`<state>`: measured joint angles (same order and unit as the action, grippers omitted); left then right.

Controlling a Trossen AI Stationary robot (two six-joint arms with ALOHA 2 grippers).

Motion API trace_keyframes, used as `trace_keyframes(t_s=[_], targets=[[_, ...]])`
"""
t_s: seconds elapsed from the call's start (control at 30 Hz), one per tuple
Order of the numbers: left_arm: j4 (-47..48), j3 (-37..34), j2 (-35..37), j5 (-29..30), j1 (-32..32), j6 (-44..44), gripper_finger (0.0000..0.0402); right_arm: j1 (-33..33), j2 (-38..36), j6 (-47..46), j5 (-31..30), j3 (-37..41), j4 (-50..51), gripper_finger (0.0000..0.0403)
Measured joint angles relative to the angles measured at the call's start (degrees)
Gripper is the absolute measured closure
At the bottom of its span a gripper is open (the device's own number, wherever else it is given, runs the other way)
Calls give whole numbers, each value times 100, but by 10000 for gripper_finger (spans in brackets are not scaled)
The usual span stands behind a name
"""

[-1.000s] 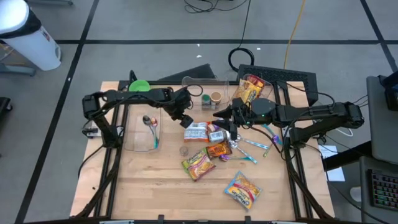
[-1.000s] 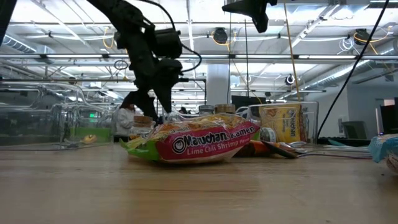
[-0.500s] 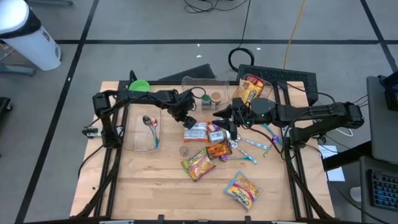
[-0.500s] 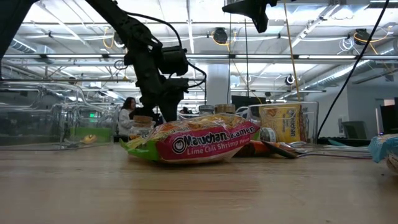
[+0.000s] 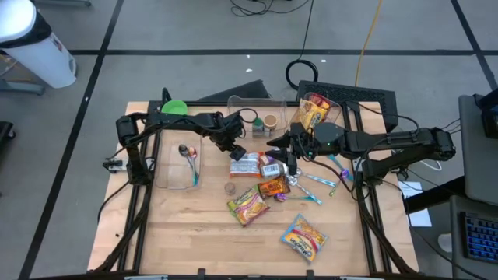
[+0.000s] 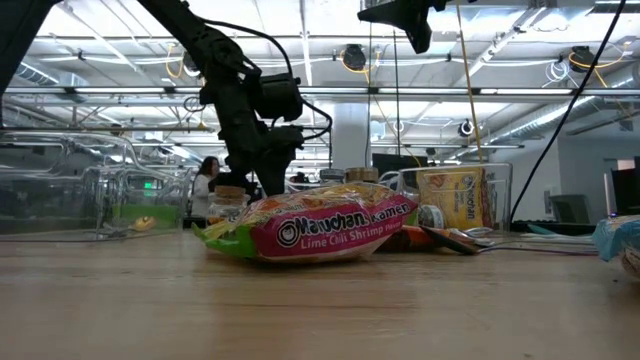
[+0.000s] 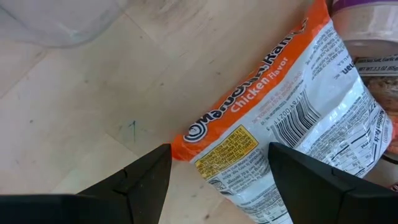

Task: Pick & Place Food Item
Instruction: Put the orange noodle pack into the right transparent bin

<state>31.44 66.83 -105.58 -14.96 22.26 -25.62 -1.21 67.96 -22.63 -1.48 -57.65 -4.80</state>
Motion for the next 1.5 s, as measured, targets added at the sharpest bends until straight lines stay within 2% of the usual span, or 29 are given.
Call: trace_keyframes(t_s=[0.5,0.6,0.93,1.27,1.5], targets=[[7,0,0,-409,-188,47,133,0,0,85,2,0,-2,218],[7,0,0,-407,-278,47,159,0,0,85,2,0,-2,218],[2,0,0,-504,-334,-43,293,9,0,72,2,2,-4,218],[0,0,7,-612,-334,-40,388,9,0,-68,4,2,-4,218],[2,0,9,-611,-334,13,398,17,0,-69,7,2,-4,218]])
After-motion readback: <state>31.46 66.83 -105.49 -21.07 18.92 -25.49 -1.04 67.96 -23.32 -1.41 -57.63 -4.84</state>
